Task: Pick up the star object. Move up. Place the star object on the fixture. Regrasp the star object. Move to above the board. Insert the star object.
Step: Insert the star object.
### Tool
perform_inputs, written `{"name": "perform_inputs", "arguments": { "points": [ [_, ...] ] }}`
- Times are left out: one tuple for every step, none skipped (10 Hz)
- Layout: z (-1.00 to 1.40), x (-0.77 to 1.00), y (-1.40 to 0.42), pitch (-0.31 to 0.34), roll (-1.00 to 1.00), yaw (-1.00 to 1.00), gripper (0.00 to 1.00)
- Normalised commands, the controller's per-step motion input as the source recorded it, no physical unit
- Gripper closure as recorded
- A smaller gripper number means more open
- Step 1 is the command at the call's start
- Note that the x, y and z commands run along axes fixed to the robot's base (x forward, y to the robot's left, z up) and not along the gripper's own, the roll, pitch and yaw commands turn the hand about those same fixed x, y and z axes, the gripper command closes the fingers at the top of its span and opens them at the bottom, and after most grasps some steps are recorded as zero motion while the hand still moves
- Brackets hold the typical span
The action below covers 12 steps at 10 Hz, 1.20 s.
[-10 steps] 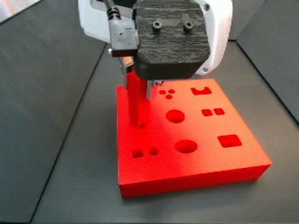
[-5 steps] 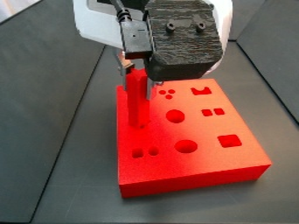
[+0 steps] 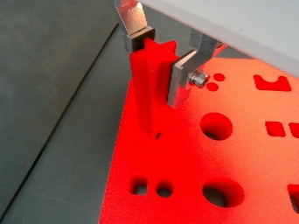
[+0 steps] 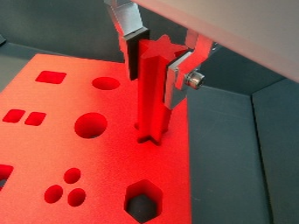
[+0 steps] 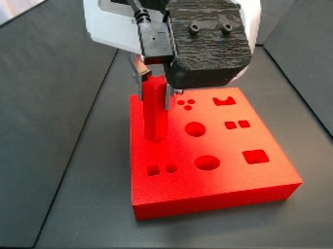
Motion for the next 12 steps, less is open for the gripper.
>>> {"name": "perform_inputs", "arguments": {
  "points": [
    [-0.02, -0.05, 0.11, 0.039, 0.0, 0.06, 1.0],
    [-0.14, -0.13, 0.12, 0.02, 0.0, 0.2, 1.0],
    [-0.23, 0.0, 0.09, 0.044, 0.0, 0.26, 1.0],
    [-0.36, 0.0, 0.0, 0.01, 0.0, 0.2, 1.0],
    [-0.49, 0.0, -0.03, 0.0, 0.0, 0.12, 1.0],
    [-0.61, 0.0, -0.08, 0.0, 0.02, 0.09, 1.0],
    [-0.71, 0.08, -0.05, 0.0, 0.04, 0.08, 1.0],
    [-0.89, 0.05, -0.05, 0.0, 0.06, 0.06, 1.0],
    [-0.68, 0.0, 0.0, -0.079, 0.06, 0.0, 1.0],
    [0.0, 0.0, 0.0, -0.017, 0.0, 0.0, 1.0],
    [0.0, -0.07, 0.0, 0.0, 0.03, 0.0, 1.0],
    [0.0, 0.0, 0.0, 0.0, 0.0, 0.0, 1.0]
  ]
}}
